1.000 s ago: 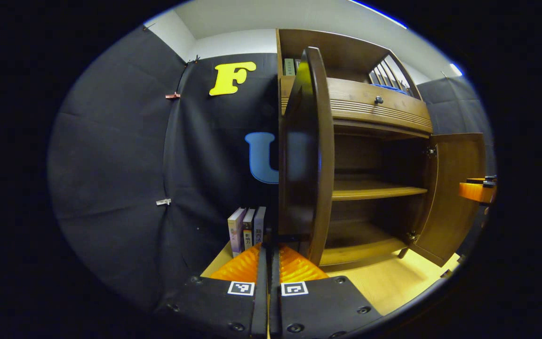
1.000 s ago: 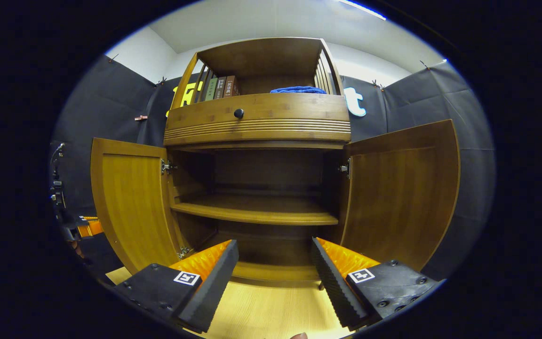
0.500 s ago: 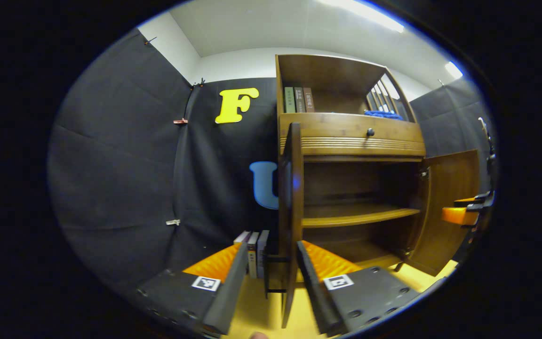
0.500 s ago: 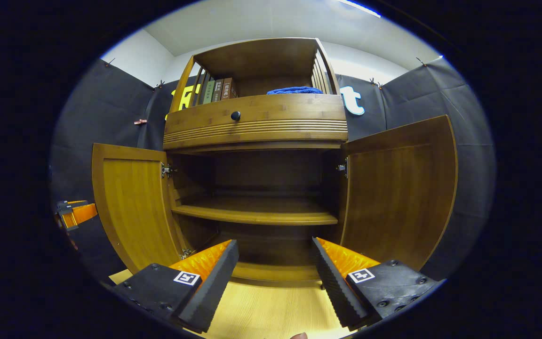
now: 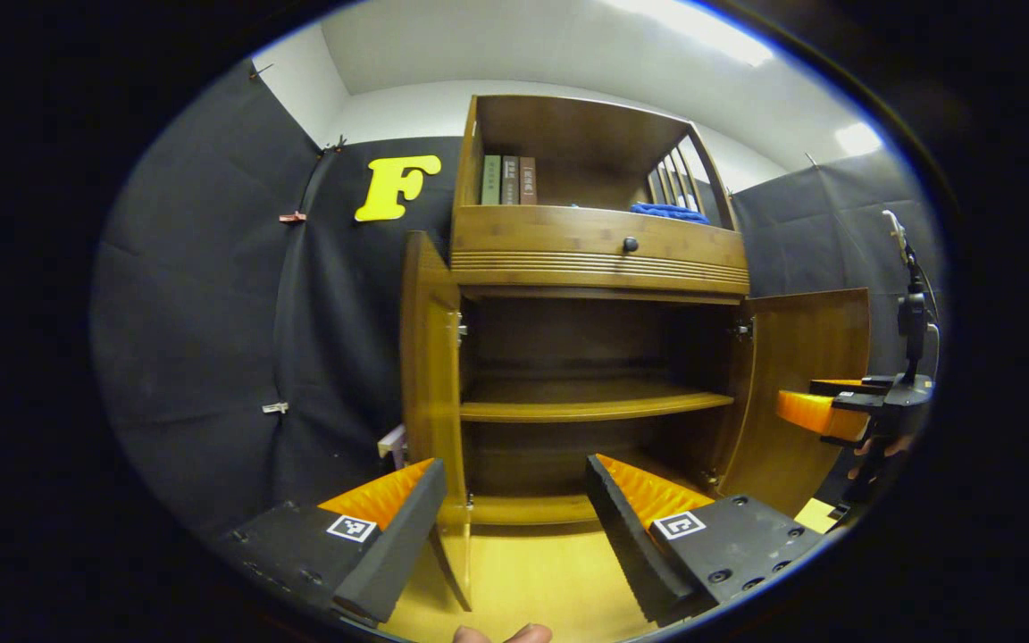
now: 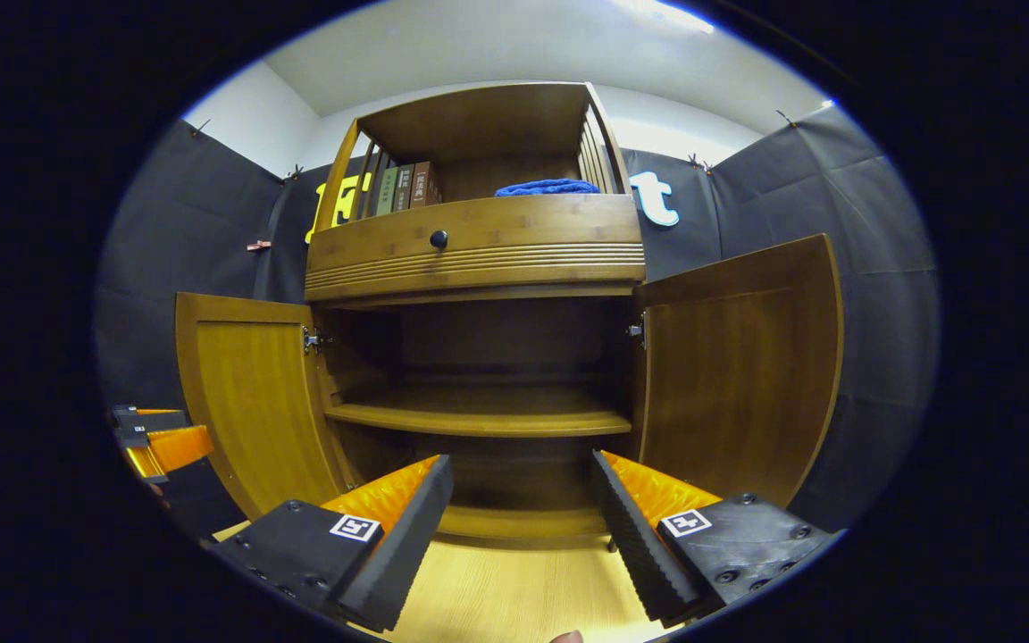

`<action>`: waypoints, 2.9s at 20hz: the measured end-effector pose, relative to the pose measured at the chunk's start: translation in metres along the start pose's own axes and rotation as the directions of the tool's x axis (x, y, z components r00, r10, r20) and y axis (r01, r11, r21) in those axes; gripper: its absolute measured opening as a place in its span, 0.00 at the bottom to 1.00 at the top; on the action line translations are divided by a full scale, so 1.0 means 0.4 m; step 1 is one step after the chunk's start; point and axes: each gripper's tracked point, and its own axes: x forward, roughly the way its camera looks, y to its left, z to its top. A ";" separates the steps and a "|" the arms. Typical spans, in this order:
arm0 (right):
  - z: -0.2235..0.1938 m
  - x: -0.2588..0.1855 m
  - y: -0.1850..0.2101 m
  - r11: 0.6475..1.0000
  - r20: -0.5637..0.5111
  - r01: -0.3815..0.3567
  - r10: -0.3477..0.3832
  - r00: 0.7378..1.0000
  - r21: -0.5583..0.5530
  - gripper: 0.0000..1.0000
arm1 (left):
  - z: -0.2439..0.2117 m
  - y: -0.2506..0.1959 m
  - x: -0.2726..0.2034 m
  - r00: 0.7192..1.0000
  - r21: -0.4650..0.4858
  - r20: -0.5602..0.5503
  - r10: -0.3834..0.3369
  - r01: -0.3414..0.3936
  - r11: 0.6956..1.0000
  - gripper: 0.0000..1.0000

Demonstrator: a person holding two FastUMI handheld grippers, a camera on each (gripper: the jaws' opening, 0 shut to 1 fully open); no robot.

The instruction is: Open the right door of the double-door shoe cabinet with the right hand, and open the left door with the left hand.

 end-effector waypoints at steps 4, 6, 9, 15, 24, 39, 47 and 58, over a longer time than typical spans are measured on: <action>0.028 -0.015 -0.006 0.999 0.033 0.022 -0.021 0.999 -0.024 0.98 | 0.007 -0.073 0.036 0.999 0.002 -0.004 -0.049 0.049 0.999 0.97; 0.038 -0.019 -0.015 0.999 0.045 0.035 -0.034 0.998 -0.026 0.98 | 0.012 -0.102 0.056 0.998 -0.012 -0.002 -0.070 0.070 0.997 0.97; 0.041 -0.022 -0.015 1.000 0.037 0.029 -0.029 0.999 -0.008 0.98 | 0.024 -0.122 0.074 0.998 -0.043 0.001 -0.062 0.062 0.997 0.96; 0.050 -0.022 -0.035 0.999 0.053 0.032 -0.030 0.998 -0.038 0.97 | 0.071 -0.134 0.097 0.995 -0.018 0.098 -0.033 0.035 0.999 0.97; 0.045 -0.005 -0.035 0.999 0.052 0.013 -0.011 0.999 -0.040 0.98 | 0.045 -0.179 0.104 0.997 0.004 0.071 -0.039 0.039 0.999 0.96; 0.035 -0.010 -0.047 0.999 0.050 0.022 -0.020 0.999 -0.038 0.98 | 0.034 -0.209 0.109 0.997 0.021 0.046 -0.062 0.062 0.998 0.96; 0.035 -0.007 -0.043 0.998 0.052 0.016 -0.013 0.999 -0.054 0.98 | 0.033 -0.206 0.112 0.997 0.028 0.041 -0.059 0.058 0.998 0.96; 0.038 -0.008 -0.047 0.998 0.056 0.016 -0.013 0.998 -0.057 0.98 | 0.039 -0.213 0.106 0.997 0.035 0.045 -0.064 0.062 0.997 0.96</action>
